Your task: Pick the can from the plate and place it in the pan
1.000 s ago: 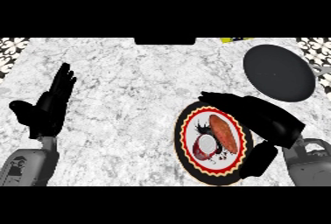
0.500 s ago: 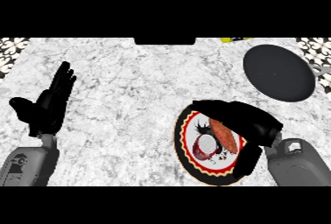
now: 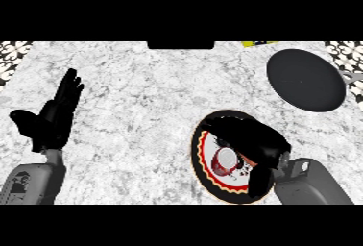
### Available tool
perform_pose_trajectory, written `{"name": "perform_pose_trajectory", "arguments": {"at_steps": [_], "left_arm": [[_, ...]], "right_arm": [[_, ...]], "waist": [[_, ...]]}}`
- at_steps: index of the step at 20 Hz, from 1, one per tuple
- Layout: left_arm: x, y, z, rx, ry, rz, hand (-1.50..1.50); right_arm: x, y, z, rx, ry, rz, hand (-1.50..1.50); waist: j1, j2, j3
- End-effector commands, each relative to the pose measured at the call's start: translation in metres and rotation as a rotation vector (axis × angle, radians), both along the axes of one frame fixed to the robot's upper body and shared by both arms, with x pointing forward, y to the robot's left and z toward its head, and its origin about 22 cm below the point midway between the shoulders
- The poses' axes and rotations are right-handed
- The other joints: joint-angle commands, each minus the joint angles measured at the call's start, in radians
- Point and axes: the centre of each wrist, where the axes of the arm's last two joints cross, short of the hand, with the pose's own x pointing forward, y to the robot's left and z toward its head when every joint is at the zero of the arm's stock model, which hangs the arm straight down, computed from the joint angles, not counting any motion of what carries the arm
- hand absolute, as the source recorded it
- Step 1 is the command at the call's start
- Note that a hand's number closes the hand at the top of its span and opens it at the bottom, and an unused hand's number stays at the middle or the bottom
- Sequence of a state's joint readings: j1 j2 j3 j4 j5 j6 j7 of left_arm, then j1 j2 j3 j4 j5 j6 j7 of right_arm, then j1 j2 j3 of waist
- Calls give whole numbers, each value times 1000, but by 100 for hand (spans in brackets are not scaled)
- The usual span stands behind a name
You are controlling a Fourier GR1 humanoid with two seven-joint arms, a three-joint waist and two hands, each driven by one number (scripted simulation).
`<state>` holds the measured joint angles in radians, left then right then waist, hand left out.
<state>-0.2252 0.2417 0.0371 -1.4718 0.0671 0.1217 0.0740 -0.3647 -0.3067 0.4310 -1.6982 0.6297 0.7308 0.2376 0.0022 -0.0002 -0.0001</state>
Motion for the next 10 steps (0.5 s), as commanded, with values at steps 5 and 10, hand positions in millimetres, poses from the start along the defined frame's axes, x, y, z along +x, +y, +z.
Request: {"name": "perform_pose_trajectory", "arguments": {"at_steps": [5,10], "left_arm": [[8,-1,5,-17,8,-7,0],[13,-10,0,7,0,4,0]], "right_arm": [[3,29,-23,-106,2,3,-150],[9,20,-42,-109,27,2,-150]], "waist": [[0,1,0],[-2,1,0]]}}
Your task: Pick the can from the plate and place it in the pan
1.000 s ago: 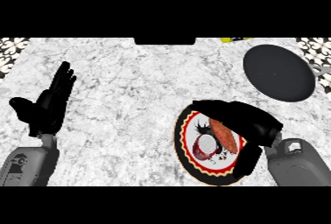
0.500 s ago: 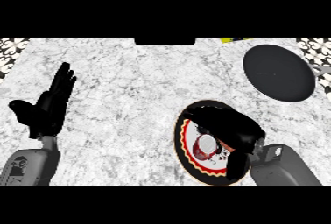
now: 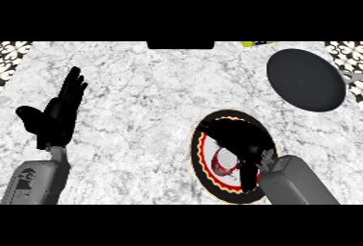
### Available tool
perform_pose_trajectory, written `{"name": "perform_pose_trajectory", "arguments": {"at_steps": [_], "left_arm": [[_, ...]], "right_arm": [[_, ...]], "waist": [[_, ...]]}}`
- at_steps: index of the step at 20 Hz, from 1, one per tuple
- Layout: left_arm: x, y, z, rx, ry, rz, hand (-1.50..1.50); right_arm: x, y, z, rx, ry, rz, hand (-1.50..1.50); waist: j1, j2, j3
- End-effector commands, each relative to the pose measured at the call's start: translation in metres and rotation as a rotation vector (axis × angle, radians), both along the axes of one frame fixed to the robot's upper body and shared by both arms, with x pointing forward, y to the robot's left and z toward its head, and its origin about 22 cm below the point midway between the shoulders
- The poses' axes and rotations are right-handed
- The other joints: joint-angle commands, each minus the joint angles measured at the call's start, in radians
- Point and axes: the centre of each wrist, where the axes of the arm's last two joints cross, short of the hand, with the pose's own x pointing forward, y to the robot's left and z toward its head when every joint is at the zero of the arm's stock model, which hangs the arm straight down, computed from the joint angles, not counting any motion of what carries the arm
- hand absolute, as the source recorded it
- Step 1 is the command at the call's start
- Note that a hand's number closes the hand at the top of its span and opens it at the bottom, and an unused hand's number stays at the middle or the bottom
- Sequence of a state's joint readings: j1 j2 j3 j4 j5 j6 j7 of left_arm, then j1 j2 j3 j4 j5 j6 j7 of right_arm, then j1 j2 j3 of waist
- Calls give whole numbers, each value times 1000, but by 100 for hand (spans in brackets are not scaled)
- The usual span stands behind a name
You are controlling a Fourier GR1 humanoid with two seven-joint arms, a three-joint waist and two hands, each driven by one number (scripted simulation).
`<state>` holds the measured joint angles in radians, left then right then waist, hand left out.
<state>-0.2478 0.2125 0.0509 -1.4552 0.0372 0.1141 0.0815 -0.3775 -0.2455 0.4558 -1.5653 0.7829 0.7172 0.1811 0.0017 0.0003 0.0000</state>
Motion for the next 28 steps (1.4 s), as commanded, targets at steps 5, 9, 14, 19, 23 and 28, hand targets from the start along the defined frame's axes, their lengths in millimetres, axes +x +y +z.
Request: {"name": "perform_pose_trajectory", "arguments": {"at_steps": [5,9,14,19,23,28], "left_arm": [[-9,-7,-7,-4,9,-7,0],[0,1,22,4,17,-8,0],[-8,-10,7,-19,0,-13,0],[-2,11,-1,16,-11,-6,0],[-9,12,0,9,-3,-4,0],[11,-3,-1,-6,-13,-10,0]], "right_arm": [[10,12,-9,-61,-6,7,-150],[-5,5,-30,-85,45,22,-150],[6,6,-60,-125,68,31,-150],[8,26,-35,-61,40,204,150],[15,14,-49,-43,31,164,150],[-13,2,-54,-52,5,144,150]], "waist": [[2,0,0],[1,-1,0],[5,0,0],[5,1,0],[2,0,0],[-5,0,0]]}}
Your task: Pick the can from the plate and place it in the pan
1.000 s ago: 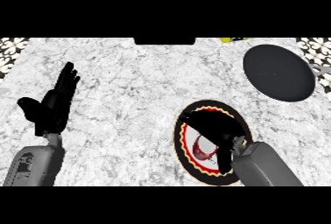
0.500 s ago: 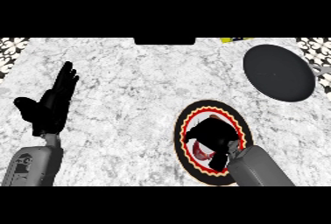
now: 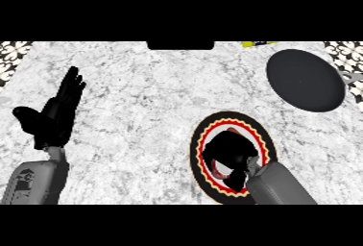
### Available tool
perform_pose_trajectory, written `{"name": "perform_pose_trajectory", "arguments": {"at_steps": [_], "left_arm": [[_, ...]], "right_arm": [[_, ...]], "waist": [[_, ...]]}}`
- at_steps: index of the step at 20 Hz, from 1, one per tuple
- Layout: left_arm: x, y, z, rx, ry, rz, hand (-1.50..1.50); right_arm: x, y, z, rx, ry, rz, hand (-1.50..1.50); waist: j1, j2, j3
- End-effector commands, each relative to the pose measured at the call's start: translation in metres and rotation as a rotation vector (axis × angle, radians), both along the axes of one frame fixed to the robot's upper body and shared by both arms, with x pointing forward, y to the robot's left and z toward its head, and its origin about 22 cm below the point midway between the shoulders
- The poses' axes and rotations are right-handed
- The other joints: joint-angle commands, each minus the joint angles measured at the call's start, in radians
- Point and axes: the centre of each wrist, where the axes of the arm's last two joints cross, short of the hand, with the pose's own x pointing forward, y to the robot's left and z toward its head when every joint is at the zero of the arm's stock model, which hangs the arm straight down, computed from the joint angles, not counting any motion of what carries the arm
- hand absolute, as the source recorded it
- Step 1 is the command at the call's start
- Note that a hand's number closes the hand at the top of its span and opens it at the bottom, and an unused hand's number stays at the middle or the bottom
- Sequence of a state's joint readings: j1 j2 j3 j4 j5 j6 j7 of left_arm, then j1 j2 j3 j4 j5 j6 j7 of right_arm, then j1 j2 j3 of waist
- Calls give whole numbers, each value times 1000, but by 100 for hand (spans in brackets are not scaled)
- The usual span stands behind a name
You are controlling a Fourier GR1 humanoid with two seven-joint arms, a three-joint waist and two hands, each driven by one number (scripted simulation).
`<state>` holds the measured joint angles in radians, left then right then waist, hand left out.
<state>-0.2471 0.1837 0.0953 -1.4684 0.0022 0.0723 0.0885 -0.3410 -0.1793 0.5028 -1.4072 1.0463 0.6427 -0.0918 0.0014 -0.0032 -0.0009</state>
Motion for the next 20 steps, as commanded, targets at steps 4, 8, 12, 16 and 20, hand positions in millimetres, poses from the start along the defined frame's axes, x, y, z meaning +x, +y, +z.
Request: {"name": "perform_pose_trajectory", "arguments": {"at_steps": [4,8,12,16,20], "left_arm": [[-5,11,0,7,-5,33,0],[-6,1,11,-5,5,5,0],[-10,18,-10,4,20,34,0],[-16,22,-9,2,26,22,0],[-10,2,-10,3,18,11,0]], "right_arm": [[-45,-68,-4,7,-15,-134,150],[-67,-73,16,105,-135,-232,150],[-70,-83,50,283,-426,-291,150],[-83,-120,91,439,-518,-330,150],[-88,-126,104,513,-581,-452,150]], "waist": [[-14,0,1],[-11,-1,1],[-26,-3,1],[-23,-2,1],[-14,1,1]]}}
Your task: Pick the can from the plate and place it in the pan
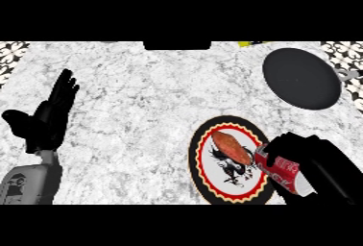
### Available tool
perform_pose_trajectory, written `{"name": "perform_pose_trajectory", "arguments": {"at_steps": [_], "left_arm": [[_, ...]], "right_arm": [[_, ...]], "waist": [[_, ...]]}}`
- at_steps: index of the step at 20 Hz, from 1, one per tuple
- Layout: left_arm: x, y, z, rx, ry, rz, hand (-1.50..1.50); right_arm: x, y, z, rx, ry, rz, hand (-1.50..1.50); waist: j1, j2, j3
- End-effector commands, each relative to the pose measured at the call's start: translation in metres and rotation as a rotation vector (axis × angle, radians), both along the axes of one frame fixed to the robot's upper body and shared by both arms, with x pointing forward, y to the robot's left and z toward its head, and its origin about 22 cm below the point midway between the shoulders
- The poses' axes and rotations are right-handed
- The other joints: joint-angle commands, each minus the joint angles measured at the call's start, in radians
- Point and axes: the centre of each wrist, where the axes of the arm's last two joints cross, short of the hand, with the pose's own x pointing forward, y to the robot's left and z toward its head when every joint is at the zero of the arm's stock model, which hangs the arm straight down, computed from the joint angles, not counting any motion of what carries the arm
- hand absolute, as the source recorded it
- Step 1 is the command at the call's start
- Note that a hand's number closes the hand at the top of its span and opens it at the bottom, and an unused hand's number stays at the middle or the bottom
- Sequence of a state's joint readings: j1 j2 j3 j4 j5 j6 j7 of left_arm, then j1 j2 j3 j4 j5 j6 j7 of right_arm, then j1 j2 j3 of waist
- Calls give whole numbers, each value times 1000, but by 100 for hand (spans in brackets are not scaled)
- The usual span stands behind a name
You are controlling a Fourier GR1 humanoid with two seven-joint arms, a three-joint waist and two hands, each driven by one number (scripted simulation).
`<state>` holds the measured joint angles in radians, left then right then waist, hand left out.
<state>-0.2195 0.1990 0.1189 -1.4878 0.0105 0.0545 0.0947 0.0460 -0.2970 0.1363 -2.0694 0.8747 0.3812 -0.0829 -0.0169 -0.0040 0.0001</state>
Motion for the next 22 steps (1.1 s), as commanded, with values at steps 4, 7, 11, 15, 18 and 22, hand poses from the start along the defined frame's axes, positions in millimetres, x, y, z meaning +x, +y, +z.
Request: {"name": "perform_pose_trajectory", "arguments": {"at_steps": [4,7,11,15,18,22], "left_arm": [[-4,-7,-11,-17,0,-3,0],[3,-7,-1,-3,-1,-22,0],[11,-8,9,-3,-15,-30,0],[5,-8,-6,-4,-11,-50,0],[4,-24,-6,-7,-27,-57,0],[19,-39,9,0,-29,-82,0]], "right_arm": [[26,-36,22,220,-78,-140,150],[57,-67,41,332,-69,-199,150],[93,-96,40,497,-33,-223,150],[140,-113,41,371,-64,-302,150],[155,-147,22,377,-91,-363,150],[176,-152,21,248,-167,-420,150]], "waist": [[18,4,0],[24,6,0],[28,9,1],[44,13,0],[62,20,2],[78,28,3]]}}
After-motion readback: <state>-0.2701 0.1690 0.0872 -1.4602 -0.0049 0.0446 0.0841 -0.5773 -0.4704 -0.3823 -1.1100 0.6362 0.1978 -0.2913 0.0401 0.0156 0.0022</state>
